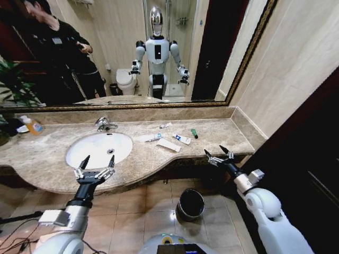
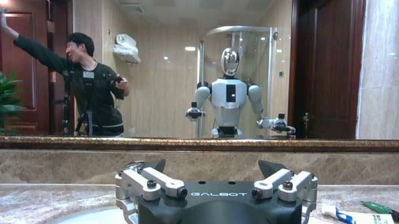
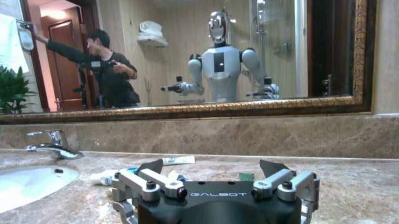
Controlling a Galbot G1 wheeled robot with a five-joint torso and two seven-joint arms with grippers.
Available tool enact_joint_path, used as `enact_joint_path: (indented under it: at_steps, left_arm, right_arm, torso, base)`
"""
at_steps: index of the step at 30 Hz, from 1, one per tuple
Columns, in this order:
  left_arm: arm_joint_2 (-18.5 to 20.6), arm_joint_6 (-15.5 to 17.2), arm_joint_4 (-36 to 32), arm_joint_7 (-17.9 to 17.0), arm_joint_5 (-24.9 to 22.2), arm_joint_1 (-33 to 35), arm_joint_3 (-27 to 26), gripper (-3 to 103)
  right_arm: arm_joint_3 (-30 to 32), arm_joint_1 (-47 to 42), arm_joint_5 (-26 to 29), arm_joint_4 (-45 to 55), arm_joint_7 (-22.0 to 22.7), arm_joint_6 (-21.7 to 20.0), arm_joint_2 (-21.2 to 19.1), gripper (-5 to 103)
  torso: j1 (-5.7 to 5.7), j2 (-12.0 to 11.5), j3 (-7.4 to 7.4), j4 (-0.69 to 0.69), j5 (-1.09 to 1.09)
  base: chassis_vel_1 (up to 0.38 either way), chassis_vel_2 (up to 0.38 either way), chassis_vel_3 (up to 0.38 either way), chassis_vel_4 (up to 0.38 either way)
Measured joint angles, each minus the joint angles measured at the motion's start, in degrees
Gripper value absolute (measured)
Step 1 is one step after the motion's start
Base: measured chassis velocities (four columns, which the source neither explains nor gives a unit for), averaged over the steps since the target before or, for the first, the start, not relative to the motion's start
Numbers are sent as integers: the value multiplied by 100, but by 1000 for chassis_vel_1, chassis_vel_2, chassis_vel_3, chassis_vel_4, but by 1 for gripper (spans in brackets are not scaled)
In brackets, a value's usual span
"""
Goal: Pick up the trash from the sink and place it in the trash bin.
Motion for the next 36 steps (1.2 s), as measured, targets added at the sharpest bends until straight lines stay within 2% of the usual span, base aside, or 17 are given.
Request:
enact_joint_path:
  at_steps: [2, 4, 10, 27, 36]
  left_arm:
    - [0, 0, 0, 0, 0, 0, 0, 100]
    - [0, 0, 0, 0, 0, 0, 0, 100]
    - [0, 0, 0, 0, 0, 0, 0, 100]
    - [0, 0, 0, 0, 0, 0, 0, 100]
    - [0, 0, 0, 0, 0, 0, 0, 100]
  right_arm:
    - [0, 4, -45, 22, -2, -39, -9, 100]
    - [36, -59, -121, 311, -27, -287, 20, 100]
    - [-17, -23, -68, 560, 30, -498, 53, 100]
    - [-90, 77, -37, 368, 25, -429, 25, 100]
    - [-452, 593, -131, -78, 144, -485, -167, 100]
  torso:
    - [0, 0, 0, 0, 0]
    - [0, 0, 0, 0, 0]
    - [0, 0, 0, 0, 0]
    - [0, 0, 0, -1, 0]
    - [0, 0, 0, 0, 1]
  base:
    - [0, 0, 0, 0]
    - [0, 0, 0, 0]
    - [0, 0, 0, 0]
    - [0, 0, 0, 0]
    - [0, 0, 0, 0]
